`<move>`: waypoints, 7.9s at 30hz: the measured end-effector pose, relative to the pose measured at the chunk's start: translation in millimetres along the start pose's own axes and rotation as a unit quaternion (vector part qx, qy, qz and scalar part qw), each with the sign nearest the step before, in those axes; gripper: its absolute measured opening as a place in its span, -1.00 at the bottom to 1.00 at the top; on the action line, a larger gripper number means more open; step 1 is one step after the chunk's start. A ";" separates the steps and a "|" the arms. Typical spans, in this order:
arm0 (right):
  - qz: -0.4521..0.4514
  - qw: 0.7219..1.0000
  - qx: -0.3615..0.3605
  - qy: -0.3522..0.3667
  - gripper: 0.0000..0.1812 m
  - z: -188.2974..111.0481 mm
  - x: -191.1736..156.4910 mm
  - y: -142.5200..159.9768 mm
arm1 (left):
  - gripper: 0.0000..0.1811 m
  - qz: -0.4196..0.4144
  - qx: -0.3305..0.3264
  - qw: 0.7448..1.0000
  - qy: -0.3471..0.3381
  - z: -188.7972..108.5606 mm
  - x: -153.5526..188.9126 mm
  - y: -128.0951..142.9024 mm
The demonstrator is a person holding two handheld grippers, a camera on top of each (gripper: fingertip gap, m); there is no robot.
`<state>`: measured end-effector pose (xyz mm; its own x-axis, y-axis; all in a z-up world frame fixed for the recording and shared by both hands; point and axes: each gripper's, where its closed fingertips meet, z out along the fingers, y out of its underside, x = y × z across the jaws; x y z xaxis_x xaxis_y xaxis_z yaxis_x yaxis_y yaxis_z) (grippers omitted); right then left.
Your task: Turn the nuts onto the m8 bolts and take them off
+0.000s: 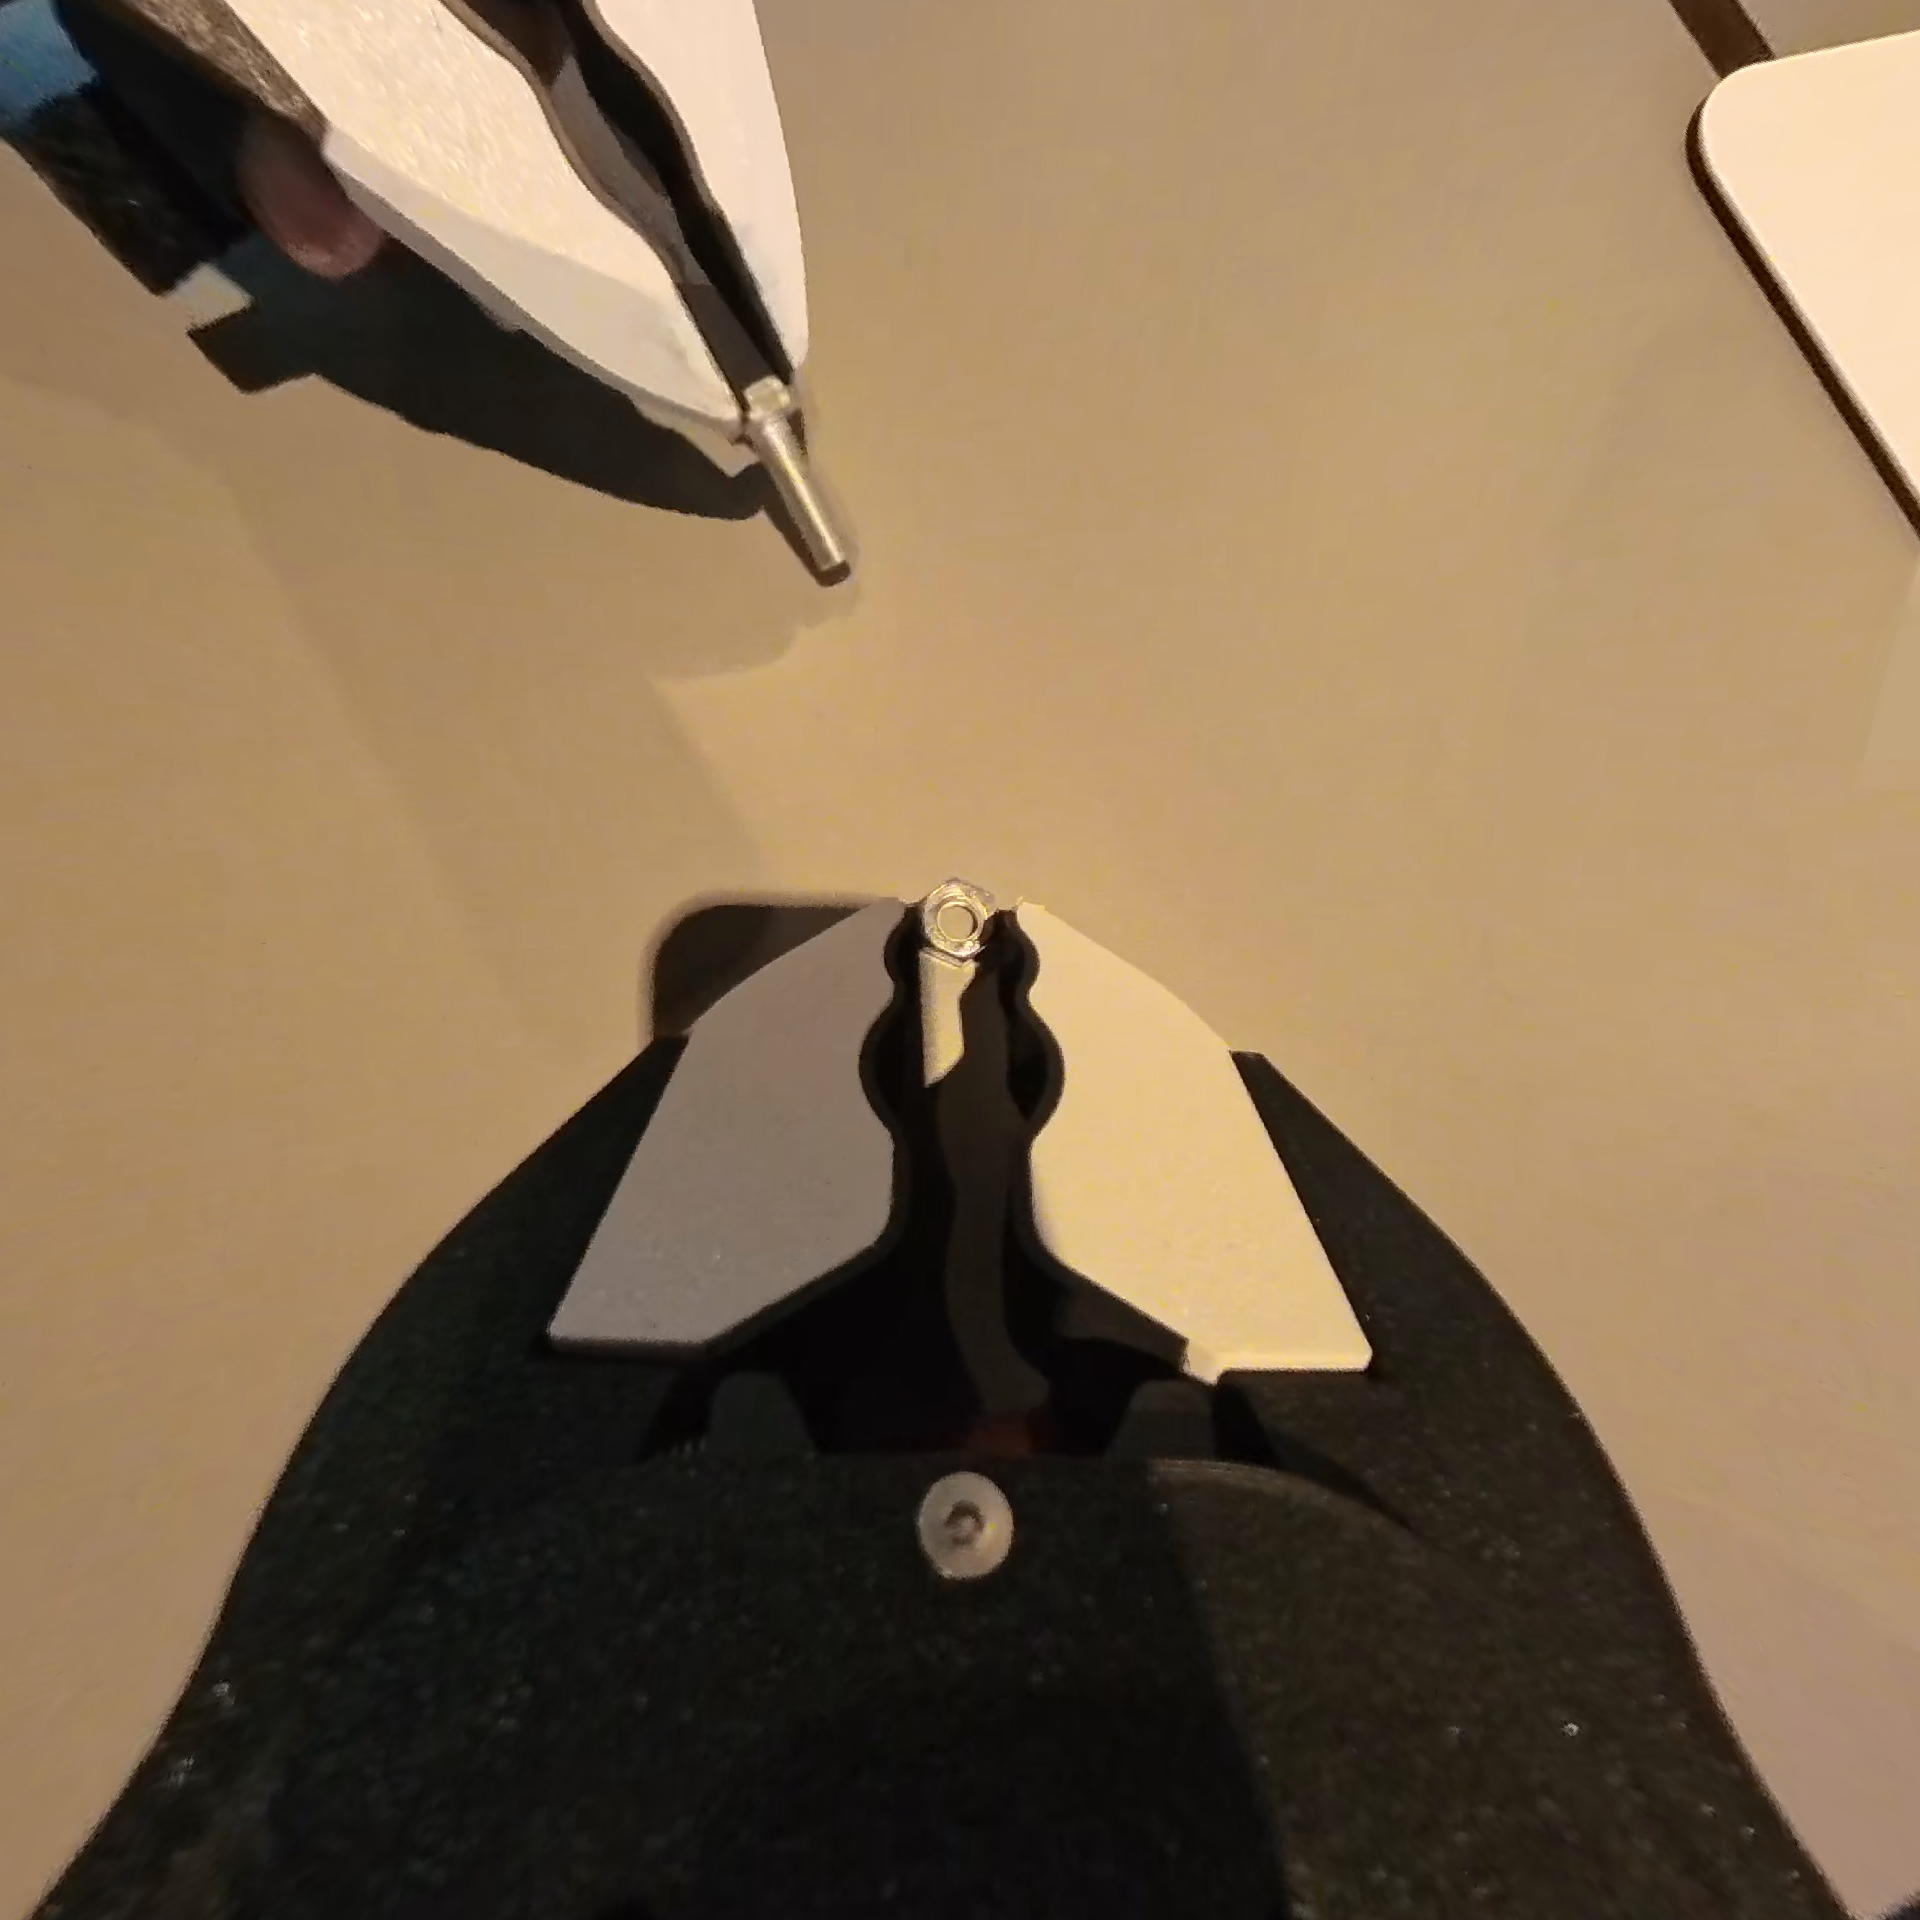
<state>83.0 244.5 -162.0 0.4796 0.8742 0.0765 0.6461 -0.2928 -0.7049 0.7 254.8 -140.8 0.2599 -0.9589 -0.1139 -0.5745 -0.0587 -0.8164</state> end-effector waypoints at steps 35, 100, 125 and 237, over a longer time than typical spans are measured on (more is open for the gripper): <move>0.014 0.999 0.026 -0.031 -0.84 -10.9 -11.6 0.5 | -0.68 0.105 -0.032 0.993 0.046 6.6 11.0 10.7; -0.021 0.857 0.460 -0.231 -0.84 -181.1 -175.9 -118.4 | -0.85 -0.004 0.451 0.892 0.013 -124.2 178.1 -120.3; -0.033 0.864 0.441 -0.242 -0.84 -180.3 -194.5 -126.5 | -0.85 0.008 0.512 0.859 0.006 -147.6 185.1 -125.8; -0.328 0.912 0.248 -0.004 -0.69 -59.7 -205.5 -58.4 | -0.83 -0.080 0.108 0.913 0.384 -87.4 189.0 -19.8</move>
<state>-17.8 58.8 -94.4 0.0801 0.8016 0.5925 0.4437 0.5036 -0.7413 -6.6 50.5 -96.7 -0.3421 -0.8592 0.3804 -0.3892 -0.2389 -0.8896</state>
